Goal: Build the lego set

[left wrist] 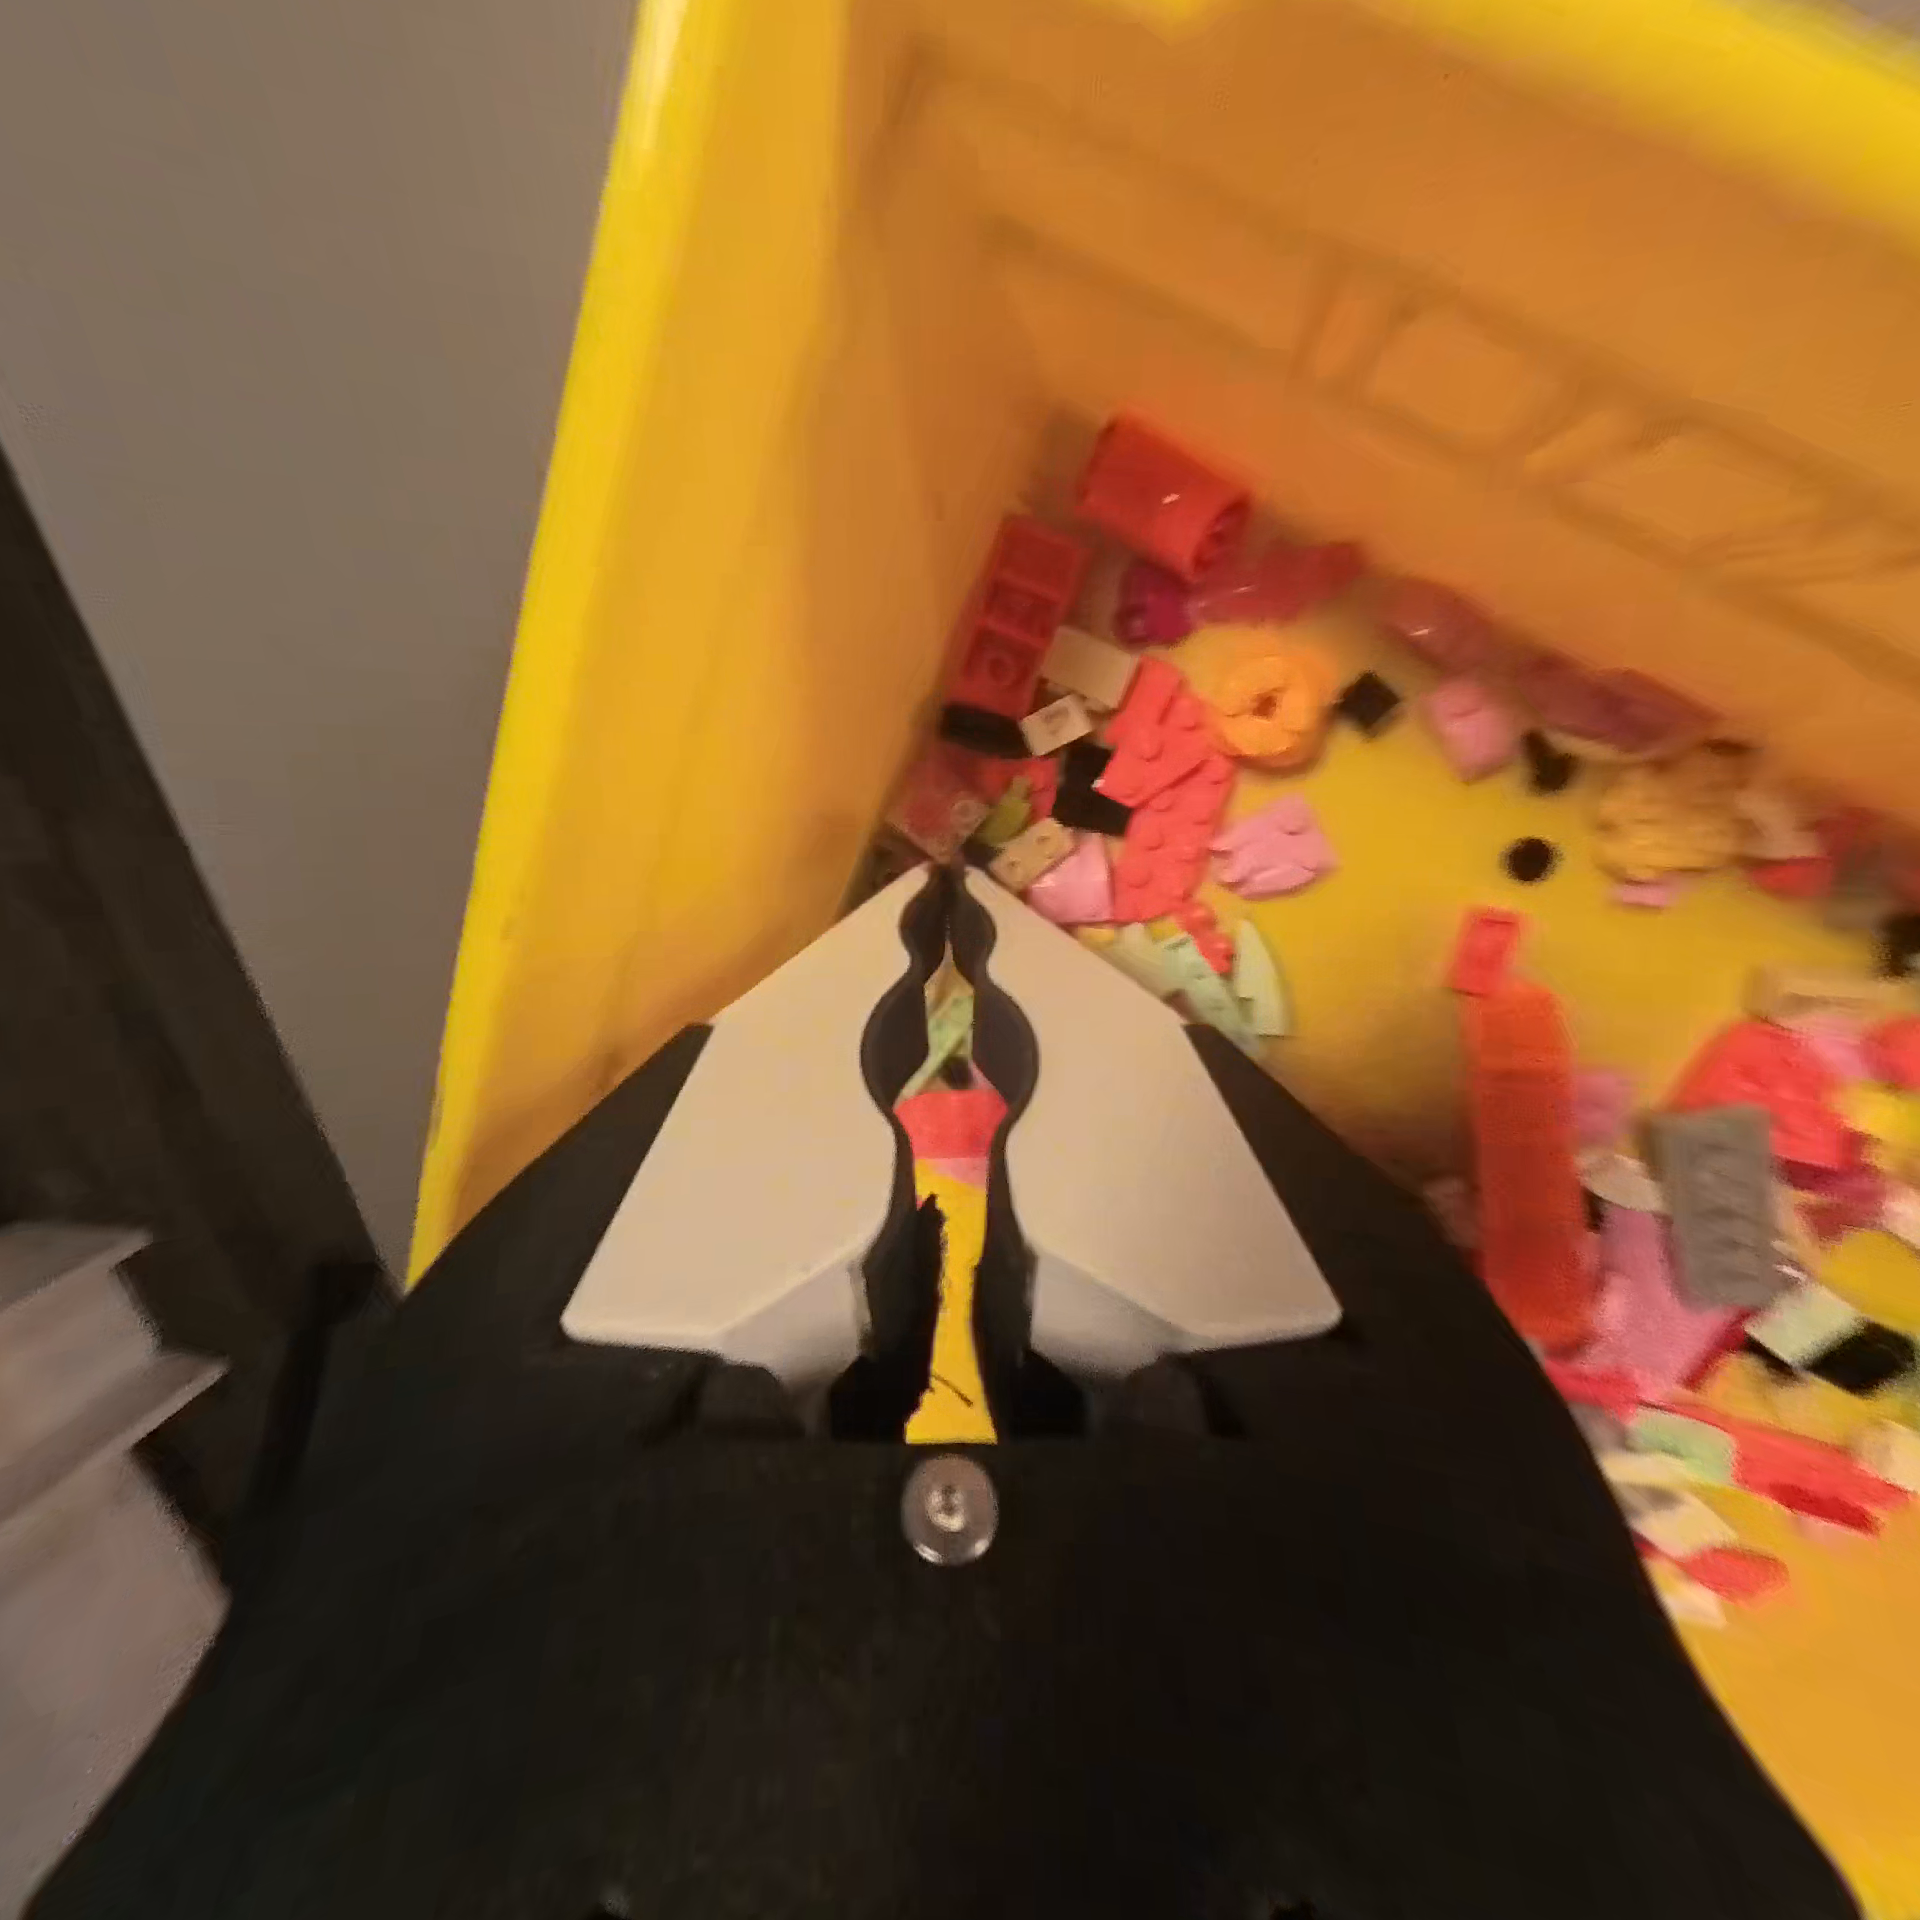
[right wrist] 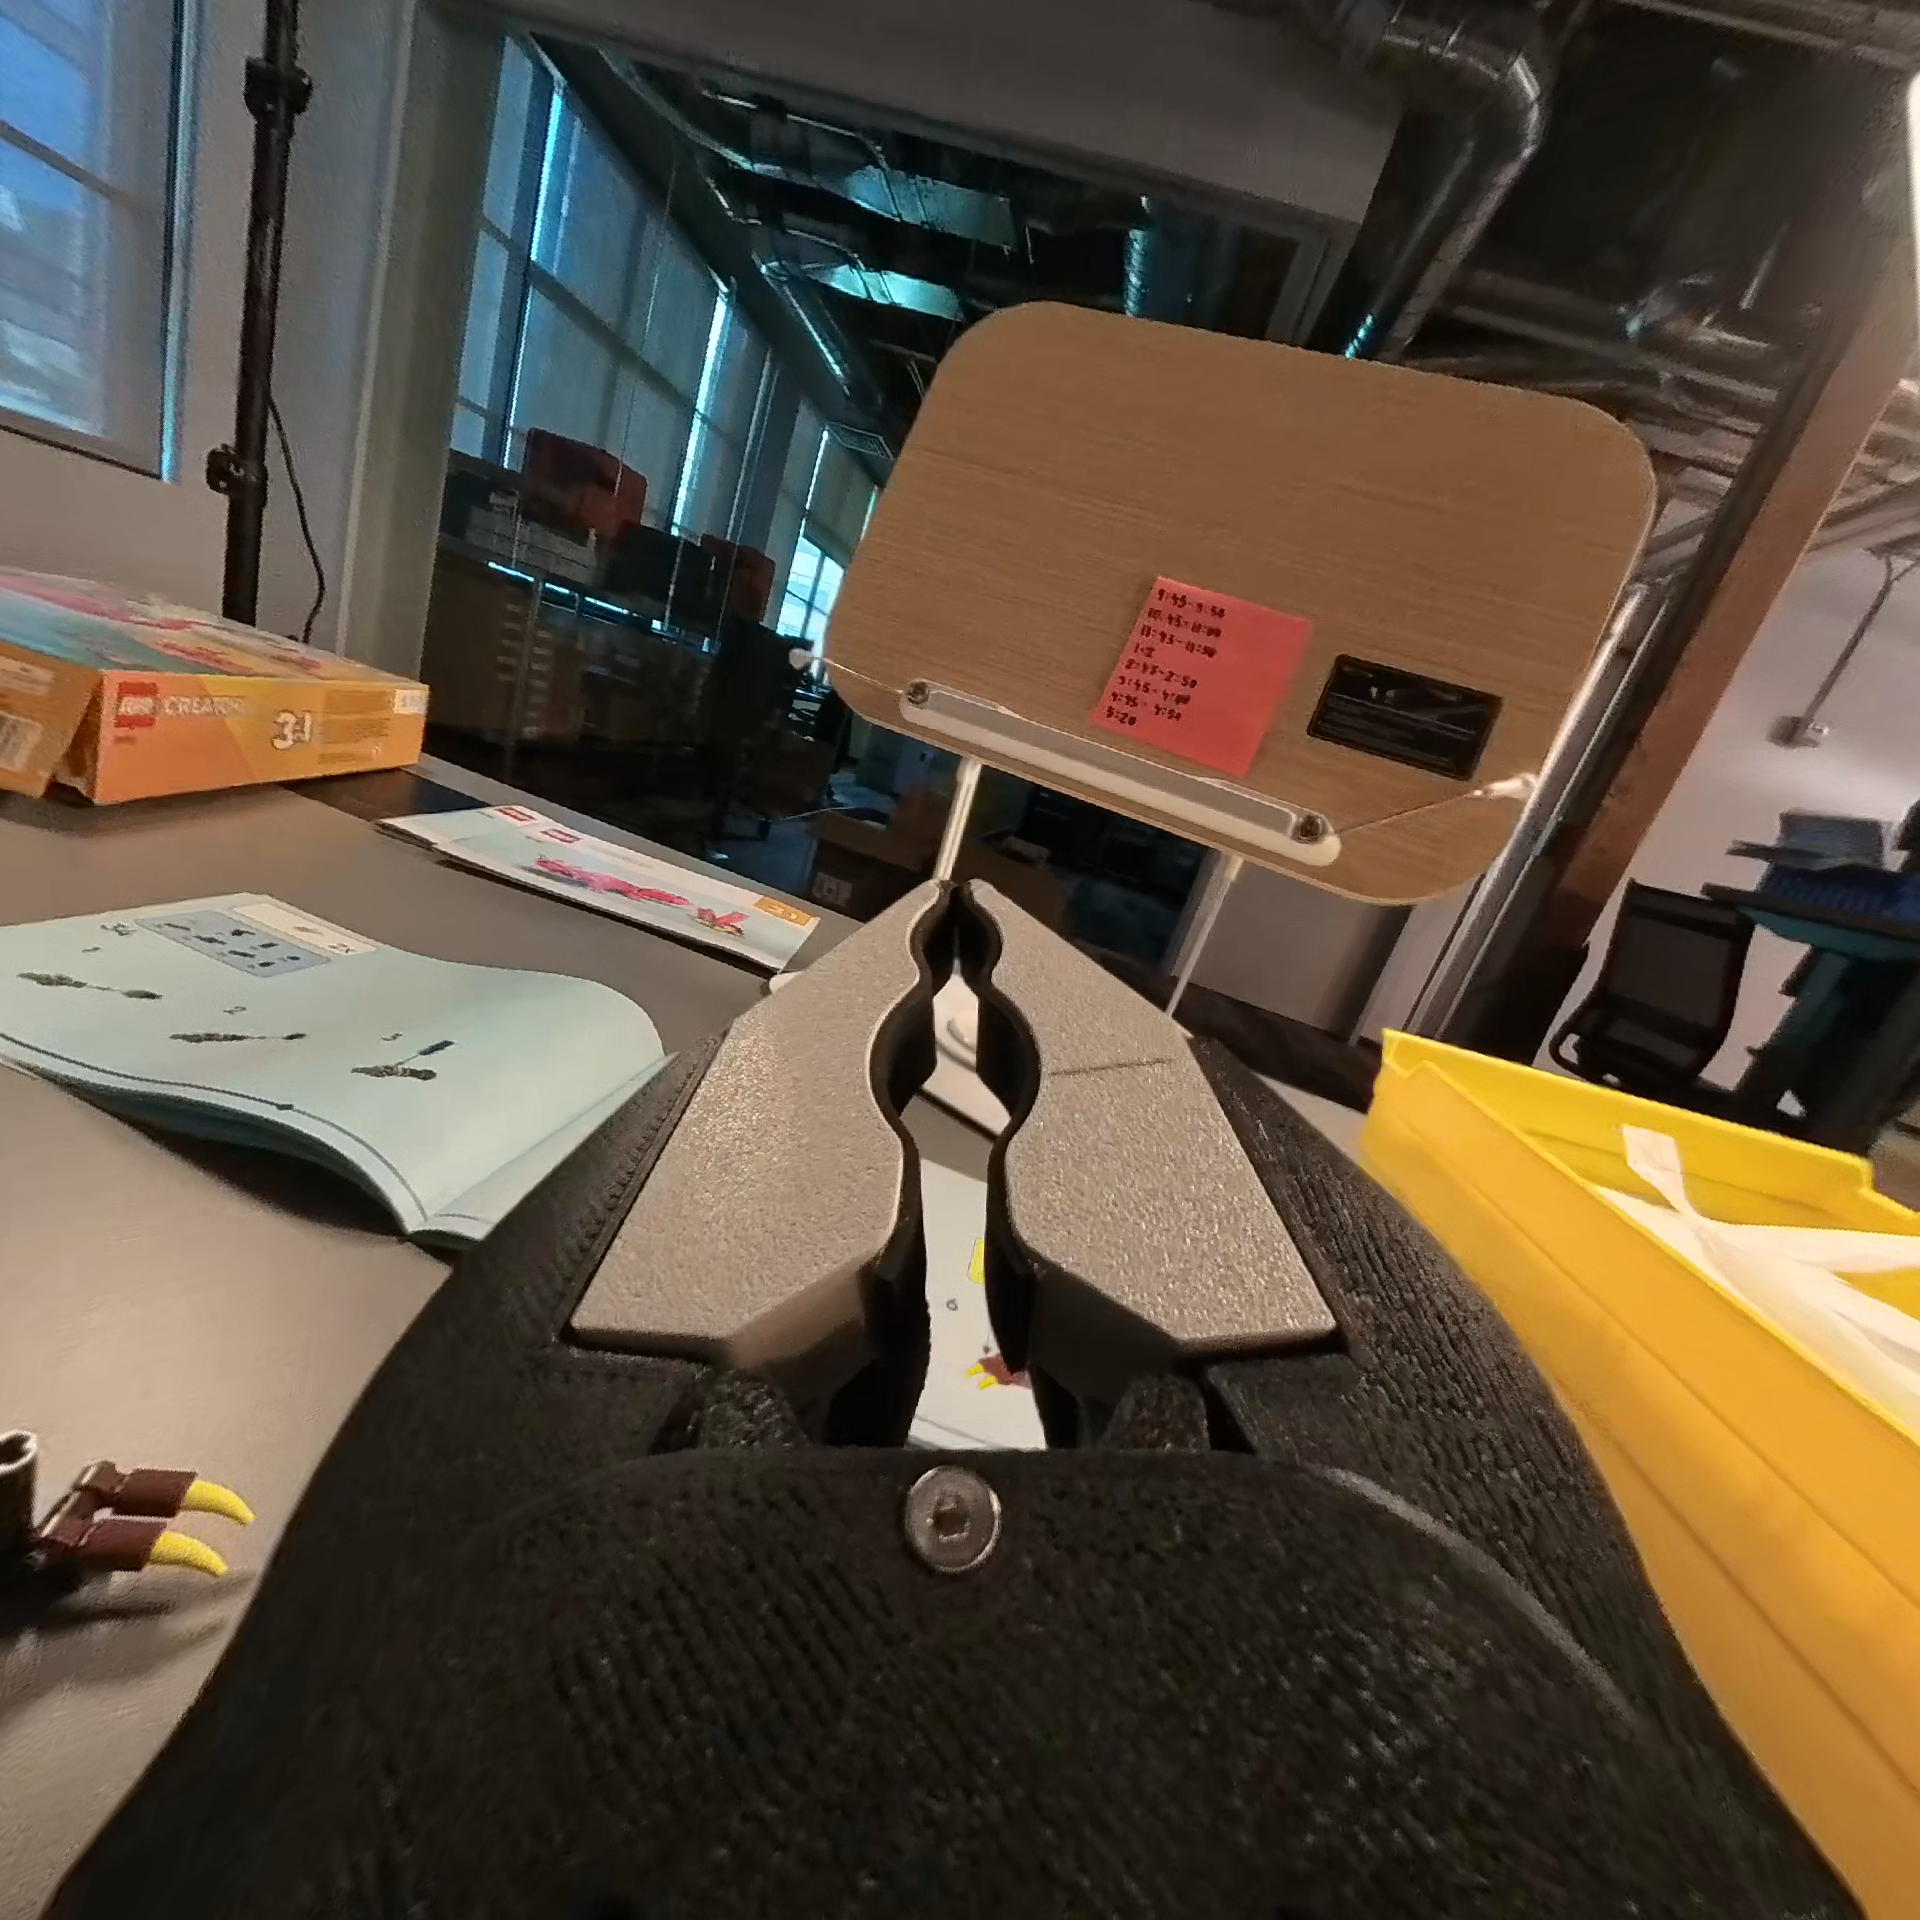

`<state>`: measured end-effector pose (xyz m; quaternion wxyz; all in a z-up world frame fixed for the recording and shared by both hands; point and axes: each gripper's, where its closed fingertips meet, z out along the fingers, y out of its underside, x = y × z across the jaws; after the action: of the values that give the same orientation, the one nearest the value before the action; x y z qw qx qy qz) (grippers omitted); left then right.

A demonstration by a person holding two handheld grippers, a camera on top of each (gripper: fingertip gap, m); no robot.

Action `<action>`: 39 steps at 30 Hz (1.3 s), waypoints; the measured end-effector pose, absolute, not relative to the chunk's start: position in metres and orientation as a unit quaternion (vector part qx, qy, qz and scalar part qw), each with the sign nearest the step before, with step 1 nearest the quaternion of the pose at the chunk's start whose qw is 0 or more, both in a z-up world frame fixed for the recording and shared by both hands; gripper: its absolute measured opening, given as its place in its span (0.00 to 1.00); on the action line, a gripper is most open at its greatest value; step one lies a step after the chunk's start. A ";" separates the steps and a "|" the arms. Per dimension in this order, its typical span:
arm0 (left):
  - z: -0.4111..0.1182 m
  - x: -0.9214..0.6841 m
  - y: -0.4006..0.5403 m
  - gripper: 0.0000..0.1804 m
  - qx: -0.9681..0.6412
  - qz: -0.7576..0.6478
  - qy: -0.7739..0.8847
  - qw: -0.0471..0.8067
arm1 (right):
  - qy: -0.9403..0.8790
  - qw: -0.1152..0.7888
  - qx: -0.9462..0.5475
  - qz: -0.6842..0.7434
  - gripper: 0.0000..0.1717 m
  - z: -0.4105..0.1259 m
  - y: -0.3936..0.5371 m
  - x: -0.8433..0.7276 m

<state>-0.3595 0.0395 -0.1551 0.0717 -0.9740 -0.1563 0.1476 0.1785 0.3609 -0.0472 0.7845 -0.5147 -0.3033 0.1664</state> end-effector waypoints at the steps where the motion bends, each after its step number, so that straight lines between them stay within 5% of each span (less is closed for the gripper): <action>1: -0.159 -0.365 0.035 0.00 -0.972 0.165 -0.157 0.053 | -0.310 0.786 -0.511 0.158 0.00 -0.047 0.360 0.177; 8: -0.169 -0.356 0.042 0.00 -0.974 0.127 -0.177 0.054 | -0.341 0.781 -0.503 0.142 0.00 -0.051 0.357 0.167; 13: -0.153 -0.342 0.076 0.00 -0.947 -0.018 -0.264 0.183 | -0.338 0.779 -0.507 0.147 0.00 -0.052 0.358 0.167; 39: -0.174 -0.339 0.015 0.08 -0.953 -0.011 -0.301 0.024 | -0.339 0.769 -0.517 0.160 0.00 -0.055 0.360 0.164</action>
<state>-0.3391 0.0151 -0.1745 0.0237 -0.9534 -0.3005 -0.0108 0.1644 0.3598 -0.0550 0.7693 -0.5171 -0.3392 0.1601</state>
